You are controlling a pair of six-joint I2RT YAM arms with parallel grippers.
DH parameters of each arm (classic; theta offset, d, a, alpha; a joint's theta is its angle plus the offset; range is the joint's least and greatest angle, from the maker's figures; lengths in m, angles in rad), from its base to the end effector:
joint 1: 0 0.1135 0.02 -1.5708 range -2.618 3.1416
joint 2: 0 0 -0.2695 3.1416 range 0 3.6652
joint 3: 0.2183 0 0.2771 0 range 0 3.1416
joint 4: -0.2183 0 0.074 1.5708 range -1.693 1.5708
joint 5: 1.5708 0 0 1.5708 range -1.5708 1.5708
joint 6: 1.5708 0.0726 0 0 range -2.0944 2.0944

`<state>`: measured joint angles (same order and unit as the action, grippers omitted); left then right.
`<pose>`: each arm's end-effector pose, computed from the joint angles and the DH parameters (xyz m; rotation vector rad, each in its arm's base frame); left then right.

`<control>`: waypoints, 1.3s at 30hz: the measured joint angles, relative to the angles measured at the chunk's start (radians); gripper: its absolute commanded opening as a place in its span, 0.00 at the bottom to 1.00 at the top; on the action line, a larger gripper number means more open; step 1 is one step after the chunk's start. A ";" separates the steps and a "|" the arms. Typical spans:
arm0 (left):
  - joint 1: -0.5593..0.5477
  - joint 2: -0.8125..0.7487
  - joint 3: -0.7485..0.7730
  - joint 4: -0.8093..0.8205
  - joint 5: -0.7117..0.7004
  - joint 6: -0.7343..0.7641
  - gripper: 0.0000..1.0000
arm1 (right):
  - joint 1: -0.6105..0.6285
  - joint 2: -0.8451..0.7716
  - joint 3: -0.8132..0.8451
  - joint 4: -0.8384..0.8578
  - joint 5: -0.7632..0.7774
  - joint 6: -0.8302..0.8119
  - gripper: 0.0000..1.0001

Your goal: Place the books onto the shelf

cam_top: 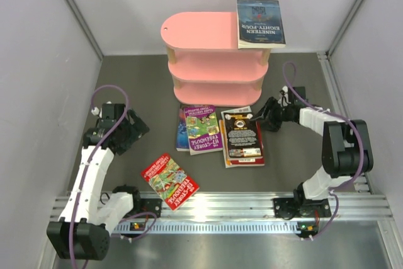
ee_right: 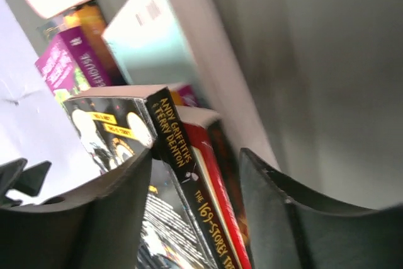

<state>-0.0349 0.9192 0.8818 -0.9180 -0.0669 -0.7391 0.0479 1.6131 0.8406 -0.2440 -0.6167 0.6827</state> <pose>0.2137 -0.0026 0.2581 -0.9006 2.3731 -0.2258 0.3347 0.0581 0.1237 0.5987 2.5915 1.0572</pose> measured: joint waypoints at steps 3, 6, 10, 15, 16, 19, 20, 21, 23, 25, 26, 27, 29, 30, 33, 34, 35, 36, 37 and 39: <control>0.000 0.003 0.003 -0.005 -0.003 0.003 0.97 | 0.034 0.013 0.021 0.032 -0.001 0.003 0.47; 0.000 0.017 0.007 -0.006 -0.005 0.005 0.97 | 0.050 0.022 0.039 0.043 -0.003 0.001 0.26; 0.000 0.024 0.007 -0.005 -0.005 0.005 0.97 | 0.058 0.021 0.070 0.039 -0.013 -0.005 0.00; 0.000 0.022 0.002 0.003 -0.002 -0.007 0.97 | 0.069 -0.007 0.069 -0.006 0.008 -0.027 0.00; 0.000 0.019 -0.004 0.006 -0.002 -0.012 0.97 | 0.073 -0.025 0.068 -0.028 0.016 -0.037 0.00; 0.000 0.014 -0.021 0.011 -0.001 -0.019 0.97 | 0.097 -0.112 0.068 -0.119 0.044 -0.078 0.00; 0.000 0.014 -0.026 0.011 -0.001 -0.020 0.97 | 0.108 -0.145 0.068 -0.150 0.055 -0.088 0.00; 0.000 0.014 -0.029 0.011 0.000 -0.021 0.97 | 0.118 -0.180 0.068 -0.184 0.065 -0.098 0.00; 0.000 0.015 -0.031 0.013 0.002 -0.022 0.96 | 0.133 -0.249 0.067 -0.251 0.083 -0.114 0.13; 0.000 0.017 -0.031 0.019 0.005 -0.022 0.96 | 0.138 -0.304 0.074 -0.340 0.110 -0.132 0.79; 0.000 0.020 -0.031 0.022 0.006 -0.022 0.96 | 0.139 -0.325 0.077 -0.355 0.116 -0.129 0.87; 0.000 0.026 -0.031 0.024 0.007 -0.022 0.96 | 0.139 -0.332 0.086 -0.393 0.129 -0.142 0.93; 0.000 0.047 -0.030 0.028 0.010 -0.022 0.96 | 0.140 -0.322 0.098 -0.432 0.152 -0.168 1.00; 0.000 0.057 -0.029 0.028 0.011 -0.021 0.96 | 0.140 -0.315 0.098 -0.441 0.160 -0.176 1.00; -0.001 0.085 -0.015 0.028 0.019 -0.021 0.96 | 0.140 -0.288 0.085 -0.457 0.180 -0.192 1.00; -0.001 0.089 -0.008 0.029 0.022 -0.021 0.96 | 0.140 -0.286 0.076 -0.454 0.182 -0.193 1.00; -0.001 0.090 -0.003 0.029 0.022 -0.021 0.96 | 0.140 -0.282 0.064 -0.453 0.182 -0.193 1.00; -0.001 0.089 0.003 0.028 0.022 -0.021 0.96 | 0.140 -0.277 0.054 -0.450 0.182 -0.193 1.00; -0.001 0.087 0.008 0.029 0.022 -0.021 0.96 | 0.140 -0.270 0.042 -0.448 0.182 -0.193 1.00; -0.001 0.082 0.014 0.028 0.022 -0.021 0.96 | 0.140 -0.254 0.021 -0.440 0.183 -0.193 1.00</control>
<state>-0.0357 1.0008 0.8959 -0.8902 -0.0452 -0.7601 0.1879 1.3586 0.8616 -0.6842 -0.4332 0.4892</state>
